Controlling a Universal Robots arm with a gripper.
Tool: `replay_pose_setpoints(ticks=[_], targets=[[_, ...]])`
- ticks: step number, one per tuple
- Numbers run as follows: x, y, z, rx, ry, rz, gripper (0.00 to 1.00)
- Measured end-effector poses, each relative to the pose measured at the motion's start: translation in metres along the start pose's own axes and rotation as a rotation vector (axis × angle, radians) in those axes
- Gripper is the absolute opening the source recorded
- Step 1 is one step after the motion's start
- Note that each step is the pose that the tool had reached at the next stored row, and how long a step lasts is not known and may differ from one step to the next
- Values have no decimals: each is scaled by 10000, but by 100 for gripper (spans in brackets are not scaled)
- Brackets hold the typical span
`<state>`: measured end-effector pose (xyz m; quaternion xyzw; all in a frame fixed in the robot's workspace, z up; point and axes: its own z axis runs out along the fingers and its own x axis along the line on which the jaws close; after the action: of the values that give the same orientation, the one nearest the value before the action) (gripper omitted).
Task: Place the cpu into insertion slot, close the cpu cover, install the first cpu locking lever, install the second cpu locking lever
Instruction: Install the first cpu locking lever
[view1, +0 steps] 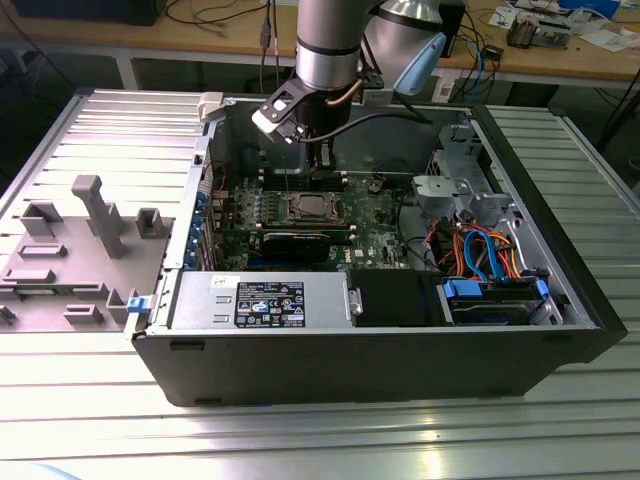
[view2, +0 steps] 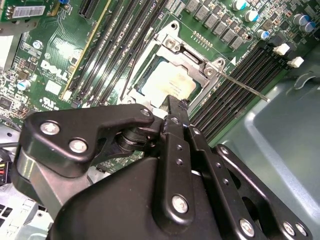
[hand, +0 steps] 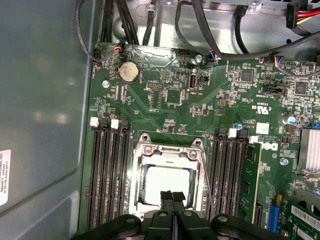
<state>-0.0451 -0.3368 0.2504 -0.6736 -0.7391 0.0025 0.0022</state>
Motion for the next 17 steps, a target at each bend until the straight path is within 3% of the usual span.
replay_pose_setpoints(ticks=[17], targets=[[0, 0, -32, -1, 1, 8, 11]])
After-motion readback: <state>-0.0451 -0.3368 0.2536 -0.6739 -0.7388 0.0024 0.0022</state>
